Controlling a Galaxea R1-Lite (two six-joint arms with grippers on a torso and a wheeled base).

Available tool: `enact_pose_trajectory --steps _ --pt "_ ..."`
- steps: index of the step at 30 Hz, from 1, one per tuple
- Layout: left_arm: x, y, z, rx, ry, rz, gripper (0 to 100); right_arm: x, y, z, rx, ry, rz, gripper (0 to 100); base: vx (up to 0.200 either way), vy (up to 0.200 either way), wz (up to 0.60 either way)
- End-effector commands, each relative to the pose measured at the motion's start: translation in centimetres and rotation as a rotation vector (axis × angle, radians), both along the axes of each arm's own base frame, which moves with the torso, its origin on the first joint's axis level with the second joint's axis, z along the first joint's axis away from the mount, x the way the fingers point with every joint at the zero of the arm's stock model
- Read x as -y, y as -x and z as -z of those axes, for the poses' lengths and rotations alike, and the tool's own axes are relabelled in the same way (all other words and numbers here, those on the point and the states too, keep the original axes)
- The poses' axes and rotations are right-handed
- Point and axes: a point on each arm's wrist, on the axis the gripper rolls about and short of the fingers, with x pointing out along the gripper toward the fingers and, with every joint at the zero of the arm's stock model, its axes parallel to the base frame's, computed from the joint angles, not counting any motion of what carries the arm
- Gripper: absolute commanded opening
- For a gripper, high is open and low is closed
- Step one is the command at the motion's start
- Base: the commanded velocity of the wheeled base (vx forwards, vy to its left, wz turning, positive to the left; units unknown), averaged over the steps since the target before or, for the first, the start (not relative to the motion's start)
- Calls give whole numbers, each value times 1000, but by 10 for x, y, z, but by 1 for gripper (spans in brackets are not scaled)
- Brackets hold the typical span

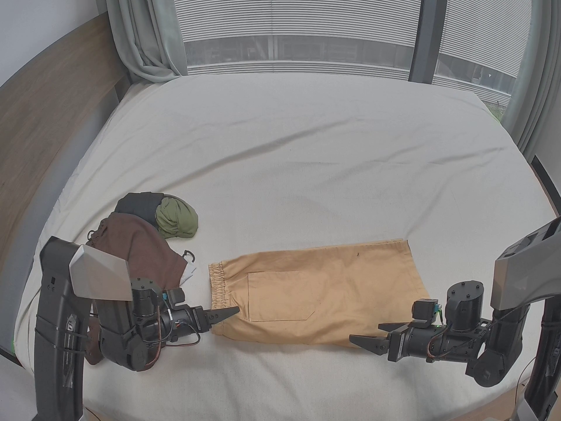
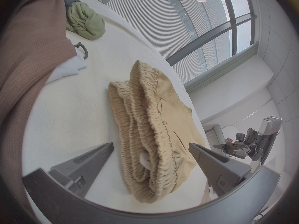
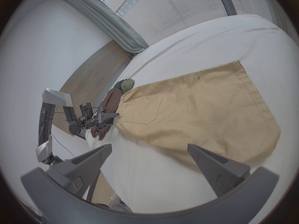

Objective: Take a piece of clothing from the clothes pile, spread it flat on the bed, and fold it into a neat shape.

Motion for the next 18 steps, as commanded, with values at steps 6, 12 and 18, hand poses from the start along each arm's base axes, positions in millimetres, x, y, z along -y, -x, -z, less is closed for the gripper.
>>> enact_pose_trajectory --steps 6,12,18 --pt "25 -15 2 18 47 23 100 0 0 1 -1 0 -1 100 0 0 0" --pt "29 -18 6 29 18 -42 100 0 -2 3 -5 1 3 100 0 0 0" --pt "29 -18 7 30 14 -56 100 0 -3 3 -3 -1 3 100 0 0 0"
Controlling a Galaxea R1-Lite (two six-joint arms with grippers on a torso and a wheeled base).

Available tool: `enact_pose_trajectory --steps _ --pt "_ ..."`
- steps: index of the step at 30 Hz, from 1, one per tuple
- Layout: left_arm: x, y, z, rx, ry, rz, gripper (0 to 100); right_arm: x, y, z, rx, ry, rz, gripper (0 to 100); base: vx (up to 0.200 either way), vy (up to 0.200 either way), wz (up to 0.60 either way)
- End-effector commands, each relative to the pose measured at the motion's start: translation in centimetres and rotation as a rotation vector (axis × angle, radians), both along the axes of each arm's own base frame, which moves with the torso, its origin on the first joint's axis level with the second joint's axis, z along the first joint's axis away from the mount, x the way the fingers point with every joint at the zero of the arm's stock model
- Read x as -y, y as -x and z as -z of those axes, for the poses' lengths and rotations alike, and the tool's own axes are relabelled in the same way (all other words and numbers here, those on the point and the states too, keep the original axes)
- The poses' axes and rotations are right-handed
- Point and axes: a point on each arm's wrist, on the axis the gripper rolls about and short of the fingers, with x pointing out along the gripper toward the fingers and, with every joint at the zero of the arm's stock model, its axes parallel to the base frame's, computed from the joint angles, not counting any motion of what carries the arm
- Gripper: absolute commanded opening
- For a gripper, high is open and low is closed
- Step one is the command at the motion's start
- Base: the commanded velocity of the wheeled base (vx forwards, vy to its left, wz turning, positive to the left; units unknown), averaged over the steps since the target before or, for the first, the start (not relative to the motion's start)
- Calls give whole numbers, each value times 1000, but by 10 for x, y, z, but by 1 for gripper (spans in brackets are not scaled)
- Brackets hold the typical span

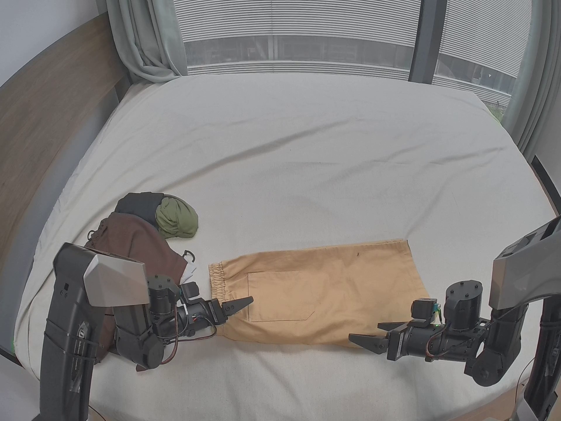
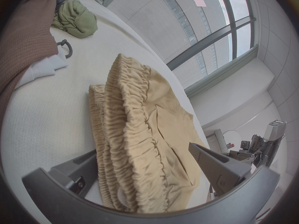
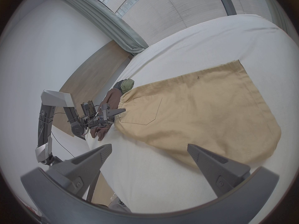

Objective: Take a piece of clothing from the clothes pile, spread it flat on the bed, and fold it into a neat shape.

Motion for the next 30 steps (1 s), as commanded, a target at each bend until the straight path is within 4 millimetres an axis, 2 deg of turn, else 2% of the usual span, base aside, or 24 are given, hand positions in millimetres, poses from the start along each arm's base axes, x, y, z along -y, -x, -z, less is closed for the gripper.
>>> enact_pose_trajectory --steps 1,2,3,7,14,22,30 --pt "0 0 2 -4 -2 -3 100 0 -1 1 -1 0 1 100 0 0 0" --pt "0 0 2 -2 -2 -3 100 0 -1 1 -1 0 1 100 0 0 0" --pt "0 0 2 -2 -2 -3 0 0 -1 1 -1 0 1 100 0 0 0" --pt "-2 -1 0 4 0 -9 0 -1 -6 0 16 -9 8 100 0 0 0" --pt "-8 -1 -6 9 4 -19 0 6 -27 2 31 -42 86 100 0 0 0" --pt "-23 1 -22 29 4 -58 0 38 -53 32 -31 -34 214 100 0 0 0" --pt "-39 5 -32 24 7 -86 0 42 -56 43 -59 -30 222 100 0 0 0"
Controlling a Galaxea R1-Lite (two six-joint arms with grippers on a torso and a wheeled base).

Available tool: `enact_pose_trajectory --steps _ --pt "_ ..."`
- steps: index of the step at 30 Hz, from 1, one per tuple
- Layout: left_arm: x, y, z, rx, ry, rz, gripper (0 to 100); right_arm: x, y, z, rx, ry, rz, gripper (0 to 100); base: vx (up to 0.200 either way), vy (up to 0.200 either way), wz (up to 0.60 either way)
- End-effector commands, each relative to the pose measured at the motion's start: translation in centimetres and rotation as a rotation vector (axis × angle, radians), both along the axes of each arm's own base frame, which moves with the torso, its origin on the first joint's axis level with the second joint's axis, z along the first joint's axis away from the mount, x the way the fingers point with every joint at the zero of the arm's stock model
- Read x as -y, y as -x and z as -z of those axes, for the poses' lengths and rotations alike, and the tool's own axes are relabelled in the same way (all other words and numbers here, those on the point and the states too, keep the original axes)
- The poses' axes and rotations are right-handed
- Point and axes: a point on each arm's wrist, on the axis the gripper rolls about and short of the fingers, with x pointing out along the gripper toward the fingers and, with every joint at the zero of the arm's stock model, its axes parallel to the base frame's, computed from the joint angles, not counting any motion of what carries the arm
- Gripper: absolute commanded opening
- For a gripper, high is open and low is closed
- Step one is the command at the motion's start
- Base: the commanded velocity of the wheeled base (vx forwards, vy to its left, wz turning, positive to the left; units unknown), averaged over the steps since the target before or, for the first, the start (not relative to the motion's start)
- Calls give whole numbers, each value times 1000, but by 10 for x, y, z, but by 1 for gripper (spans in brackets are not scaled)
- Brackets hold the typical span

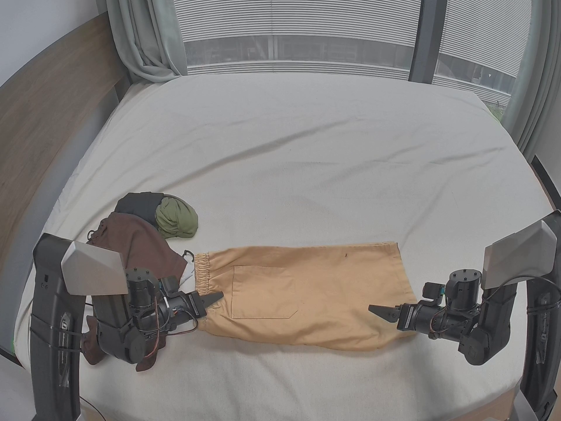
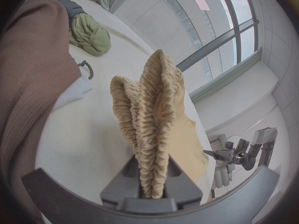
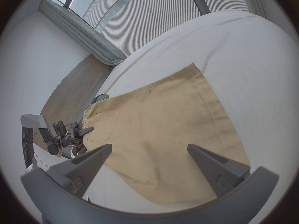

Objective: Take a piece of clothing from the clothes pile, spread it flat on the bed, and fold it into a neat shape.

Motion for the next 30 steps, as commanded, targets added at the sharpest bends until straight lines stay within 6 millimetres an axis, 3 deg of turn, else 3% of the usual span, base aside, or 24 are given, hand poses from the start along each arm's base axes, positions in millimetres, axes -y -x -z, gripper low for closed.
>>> enact_pose_trajectory --steps 1,18,30 --pt "-8 0 -13 27 9 -13 0 2 -1 11 -31 7 6 100 0 0 0" --pt "-41 11 -51 37 98 1 0 0 0 18 -49 13 -1 100 0 0 0" --pt "-50 15 -54 25 112 -10 0 -1 0 17 -50 12 -3 100 0 0 0"
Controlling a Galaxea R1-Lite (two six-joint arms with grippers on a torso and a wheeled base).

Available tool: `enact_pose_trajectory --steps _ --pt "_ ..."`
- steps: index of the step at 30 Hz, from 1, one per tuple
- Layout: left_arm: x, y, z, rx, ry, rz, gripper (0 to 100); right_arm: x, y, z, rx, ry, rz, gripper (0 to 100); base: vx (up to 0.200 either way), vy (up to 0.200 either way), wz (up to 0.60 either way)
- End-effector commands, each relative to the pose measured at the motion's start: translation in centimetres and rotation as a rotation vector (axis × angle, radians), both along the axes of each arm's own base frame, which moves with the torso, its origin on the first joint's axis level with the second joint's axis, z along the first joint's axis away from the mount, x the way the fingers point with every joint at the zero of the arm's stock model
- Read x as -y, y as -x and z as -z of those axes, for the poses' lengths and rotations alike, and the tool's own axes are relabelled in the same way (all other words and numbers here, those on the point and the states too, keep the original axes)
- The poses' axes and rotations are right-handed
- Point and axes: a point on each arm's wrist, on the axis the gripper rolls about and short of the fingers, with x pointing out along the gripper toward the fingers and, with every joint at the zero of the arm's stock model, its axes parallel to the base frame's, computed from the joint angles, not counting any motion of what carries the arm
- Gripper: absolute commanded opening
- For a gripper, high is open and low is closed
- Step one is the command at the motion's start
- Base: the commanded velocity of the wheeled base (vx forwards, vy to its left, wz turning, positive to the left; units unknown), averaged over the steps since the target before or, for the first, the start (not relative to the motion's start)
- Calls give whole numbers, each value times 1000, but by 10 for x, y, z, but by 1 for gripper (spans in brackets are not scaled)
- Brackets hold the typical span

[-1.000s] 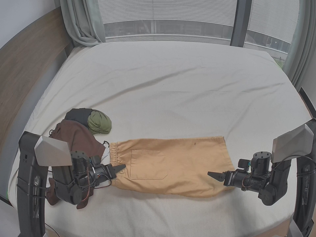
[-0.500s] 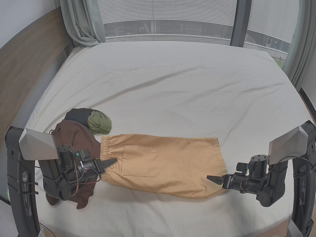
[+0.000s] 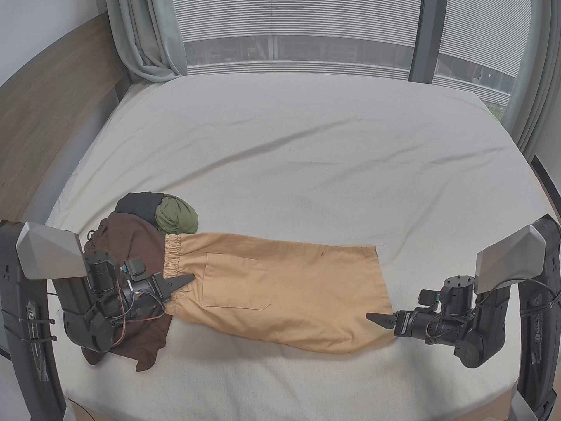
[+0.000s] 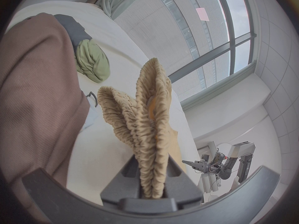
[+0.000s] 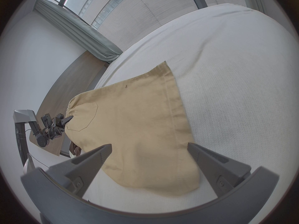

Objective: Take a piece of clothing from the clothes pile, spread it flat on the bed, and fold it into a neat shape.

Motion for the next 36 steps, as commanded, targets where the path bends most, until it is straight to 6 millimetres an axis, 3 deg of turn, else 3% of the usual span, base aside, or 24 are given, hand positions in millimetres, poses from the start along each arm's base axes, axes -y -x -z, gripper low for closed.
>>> enact_pose_trajectory --steps 1,12,18,25,36 --pt "-6 2 -2 1 -1 -18 0 -1 0 0 1 -1 -3 100 0 0 0" --pt "-23 12 -7 -10 3 -45 0 -4 1 -3 9 -4 -13 100 0 0 0" --pt "-20 13 -12 -3 13 -22 0 -9 3 -10 24 -11 -33 100 0 0 0" --pt "7 14 -29 23 37 45 0 -20 8 -28 73 -30 -72 100 0 0 0" --pt "43 12 -43 64 55 107 0 -23 11 -40 104 -39 -85 100 0 0 0"
